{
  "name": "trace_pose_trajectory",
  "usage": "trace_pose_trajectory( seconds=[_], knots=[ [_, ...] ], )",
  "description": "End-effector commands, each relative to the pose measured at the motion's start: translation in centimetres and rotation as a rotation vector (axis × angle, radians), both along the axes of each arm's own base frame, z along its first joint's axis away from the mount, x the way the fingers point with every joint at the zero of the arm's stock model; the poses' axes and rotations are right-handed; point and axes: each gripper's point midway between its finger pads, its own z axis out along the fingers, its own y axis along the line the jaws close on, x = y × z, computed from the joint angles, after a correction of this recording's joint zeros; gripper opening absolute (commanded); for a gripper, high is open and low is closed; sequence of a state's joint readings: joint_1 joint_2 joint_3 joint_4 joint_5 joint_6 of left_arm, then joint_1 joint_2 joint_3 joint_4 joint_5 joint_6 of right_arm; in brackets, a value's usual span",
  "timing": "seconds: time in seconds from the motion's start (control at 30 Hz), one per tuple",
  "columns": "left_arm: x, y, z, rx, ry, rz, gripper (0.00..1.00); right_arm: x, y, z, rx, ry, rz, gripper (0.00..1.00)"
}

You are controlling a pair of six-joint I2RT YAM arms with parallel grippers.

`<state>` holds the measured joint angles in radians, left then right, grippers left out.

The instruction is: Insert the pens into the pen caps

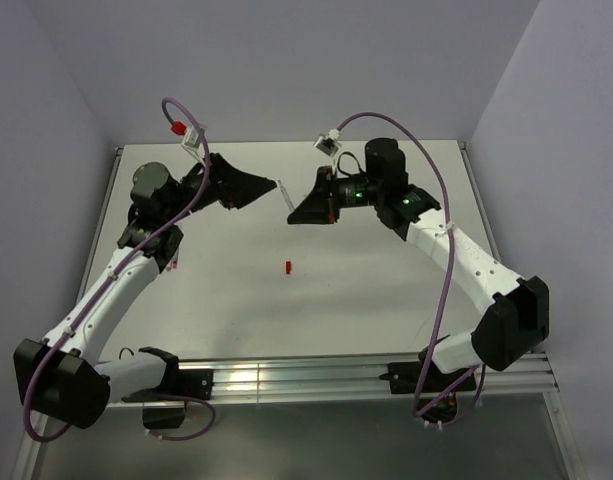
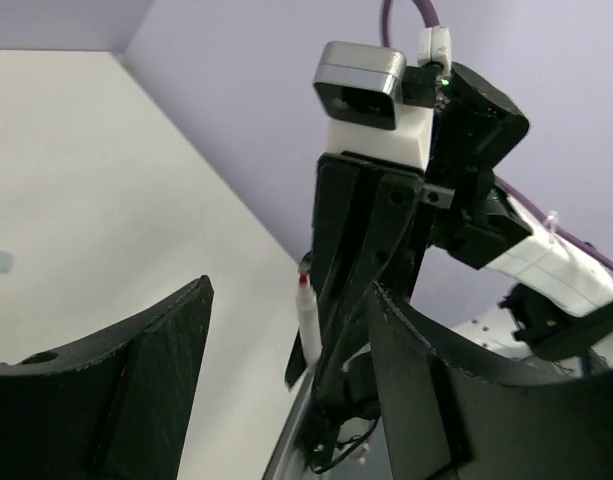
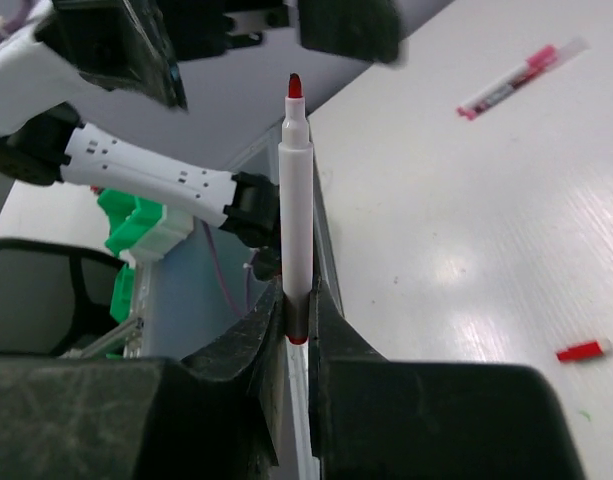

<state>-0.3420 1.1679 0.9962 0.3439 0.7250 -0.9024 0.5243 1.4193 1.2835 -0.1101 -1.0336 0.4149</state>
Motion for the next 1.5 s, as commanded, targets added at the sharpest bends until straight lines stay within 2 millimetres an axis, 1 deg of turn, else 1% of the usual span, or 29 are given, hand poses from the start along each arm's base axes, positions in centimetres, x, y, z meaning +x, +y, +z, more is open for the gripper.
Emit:
trace_pose_trajectory(
  seconds=[0.0, 0.03, 0.07, 0.1, 0.13, 0.17, 0.23, 0.3, 0.37, 0.4, 0.47, 0.57, 0.63, 0.67, 0.73, 0.77, 0.83, 0.87, 0.9, 0.97, 1.03, 1.07, 1.1, 1.13, 1.17, 1.23, 1.27, 1.33, 1.47],
  knots=[
    [0.6, 1.6, 0.1, 0.135, -0.057, 0.111, 0.68, 1.4, -3.0, 1.9, 0.037, -0.066, -0.107, 0.0],
    [0.8, 1.8, -0.5, 0.165, -0.042, 0.127, 0.68, 1.7, -3.6, 1.6, 0.03, -0.058, -0.127, 0.0],
    [1.3, 2.2, -1.4, 0.212, -0.054, 0.151, 0.67, 2.8, -4.9, 1.3, 0.018, -0.052, -0.179, 0.0],
    [1.9, 2.8, -2.7, 0.253, -0.019, 0.2, 0.68, 3.0, -5.6, 1.0, 0.005, -0.064, -0.202, 0.0],
    [1.8, 3.0, -4.5, 0.298, 0.037, 0.206, 0.68, 3.3, -6.5, 0.2, -0.022, -0.04, -0.228, 0.0],
    [1.9, 3.1, -5.5, 0.327, 0.049, 0.213, 0.68, 4.0, -7.3, -0.4, -0.049, -0.039, -0.281, 0.0],
    [2.7, 3.5, -8.1, 0.388, 0.158, 0.277, 0.72, 4.8, -9.3, -1.7, -0.107, -0.031, -0.36, 0.0],
    [2.7, 2.4, -9.9, 0.464, 0.195, 0.246, 0.7, 6.0, -11.3, -2.6, -0.17, -0.055, -0.455, 0.0],
    [3.2, 2.2, -12.4, 0.537, 0.249, 0.273, 0.7, 6.2, -12.6, -3.6, -0.222, -0.04, -0.508, 0.0],
    [3.2, 1.9, -13.0, 0.555, 0.26, 0.277, 0.7, 6.8, -13.5, -4.2, -0.267, -0.062, -0.558, 0.0],
    [3.1, 1.5, -14.9, 0.594, 0.295, 0.285, 0.71, 6.9, -14.6, -5.0, -0.323, -0.066, -0.593, 0.0],
    [2.6, 0.8, -17.9, 0.669, 0.338, 0.285, 0.78, 7.2, -15.9, -5.8, -0.396, -0.083, -0.637, 0.0],
    [2.1, 0.0, -19.1, 0.716, 0.342, 0.272, 0.78, 7.1, -16.4, -6.3, -0.426, -0.08, -0.647, 0.0],
    [2.4, -0.1, -20.4, 0.756, 0.358, 0.288, 0.78, 7.1, -16.6, -6.4, -0.436, -0.083, -0.646, 0.0],
    [2.3, -1.0, -21.0, 0.797, 0.359, 0.276, 0.74, 7.0, -16.9, -6.5, -0.445, -0.086, -0.654, 0.0],
    [2.5, -1.2, -22.2, 0.83, 0.374, 0.279, 0.72, 7.0, -17.0, -6.5, -0.449, -0.094, -0.656, 0.0],
    [2.5, -1.9, -22.8, 0.868, 0.37, 0.28, 0.69, 7.2, -17.3, -6.6, -0.461, -0.095, -0.667, 0.0],
    [2.5, -2.4, -24.0, 0.895, 0.387, 0.264, 0.67, 7.2, -17.3, -6.5, -0.464, -0.106, -0.666, 0.0],
    [2.6, -2.6, -24.5, 0.926, 0.382, 0.28, 0.65, 7.2, -17.3, -6.5, -0.465, -0.103, -0.664, 0.0],
    [2.3, -2.7, -26.6, 0.983, 0.427, 0.275, 0.61, 7.1, -17.2, -6.4, -0.465, -0.105, -0.651, 0.0],
    [2.5, -2.8, -27.4, 1.006, 0.445, 0.284, 0.54, 7.0, -17.1, -6.4, -0.465, -0.1, -0.64, 0.0],
    [2.7, -2.7, -28.6, 1.037, 0.465, 0.289, 0.51, 7.1, -17.1, -6.5, -0.465, -0.098, -0.64, 0.0],
    [3.0, -3.0, -28.7, 1.04, 0.465, 0.289, 0.49, 7.1, -17.0, -6.5, -0.464, -0.097, -0.637, 0.0],
    [3.1, -3.1, -29.2, 1.051, 0.47, 0.289, 0.48, 7.1, -17.0, -6.6, -0.465, -0.091, -0.633, 0.0],
    [3.2, -3.0, -30.2, 1.076, 0.49, 0.289, 0.46, 7.0, -16.9, -6.7, -0.465, -0.091, -0.626, 0.0],
    [3.4, -3.1, -31.0, 1.092, 0.502, 0.294, 0.42, 6.7, -16.6, -6.8, -0.455, -0.089, -0.599, 0.0],
    [3.3, -3.0, -32.1, 1.116, 0.517, 0.29, 0.4, 6.5, -16.5, -7.0, -0.454, -0.083, -0.592, 0.0],
    [3.5, -2.9, -33.1, 1.135, 0.527, 0.296, 0.41, 6.3, -16.4, -7.1, -0.45, -0.085, -0.579, 0.0],
    [3.5, -3.1, -33.8, 1.156, 0.528, 0.296, 0.39, 6.2, -16.6, -7.4, -0.465, -0.113, -0.568, 0.0]
  ],
)
